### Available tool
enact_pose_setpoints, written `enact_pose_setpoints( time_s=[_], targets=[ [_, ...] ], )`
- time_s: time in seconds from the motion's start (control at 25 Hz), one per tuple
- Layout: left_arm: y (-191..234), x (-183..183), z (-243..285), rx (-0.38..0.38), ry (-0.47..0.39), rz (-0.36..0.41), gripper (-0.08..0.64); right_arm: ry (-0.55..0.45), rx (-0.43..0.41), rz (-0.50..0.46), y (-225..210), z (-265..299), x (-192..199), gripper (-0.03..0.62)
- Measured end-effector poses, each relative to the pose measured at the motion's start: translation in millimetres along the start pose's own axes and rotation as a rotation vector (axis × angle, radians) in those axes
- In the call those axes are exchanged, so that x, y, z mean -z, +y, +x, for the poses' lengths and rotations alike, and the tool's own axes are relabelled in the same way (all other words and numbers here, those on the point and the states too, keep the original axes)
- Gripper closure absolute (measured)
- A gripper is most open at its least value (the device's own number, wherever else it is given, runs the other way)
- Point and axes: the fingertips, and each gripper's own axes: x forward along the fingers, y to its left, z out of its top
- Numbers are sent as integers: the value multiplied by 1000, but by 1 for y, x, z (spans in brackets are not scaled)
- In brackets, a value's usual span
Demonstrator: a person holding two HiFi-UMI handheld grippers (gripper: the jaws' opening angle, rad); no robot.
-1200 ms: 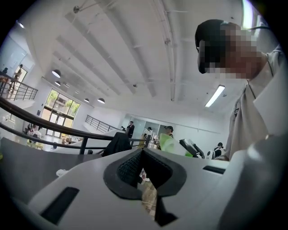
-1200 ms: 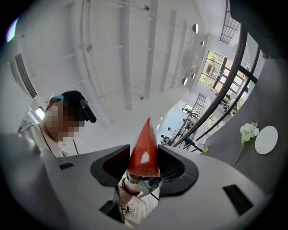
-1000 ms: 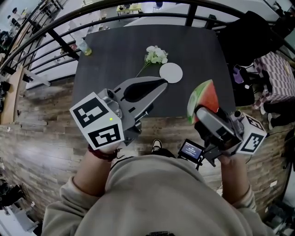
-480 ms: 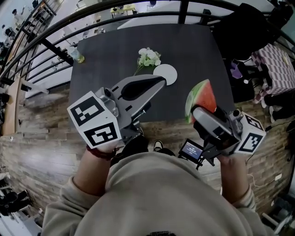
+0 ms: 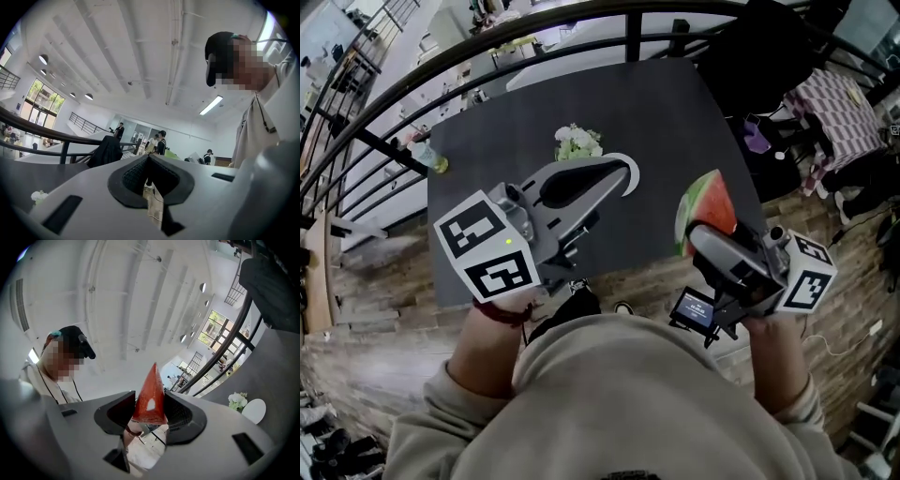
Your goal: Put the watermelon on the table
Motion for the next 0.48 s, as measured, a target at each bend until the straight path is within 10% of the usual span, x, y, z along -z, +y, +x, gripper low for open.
enact_pose_setpoints(
  time_s=[0.48],
  targets=[
    [44, 3, 12, 105, 44, 19, 554, -61, 118, -58, -28, 23, -13, 387]
  ],
)
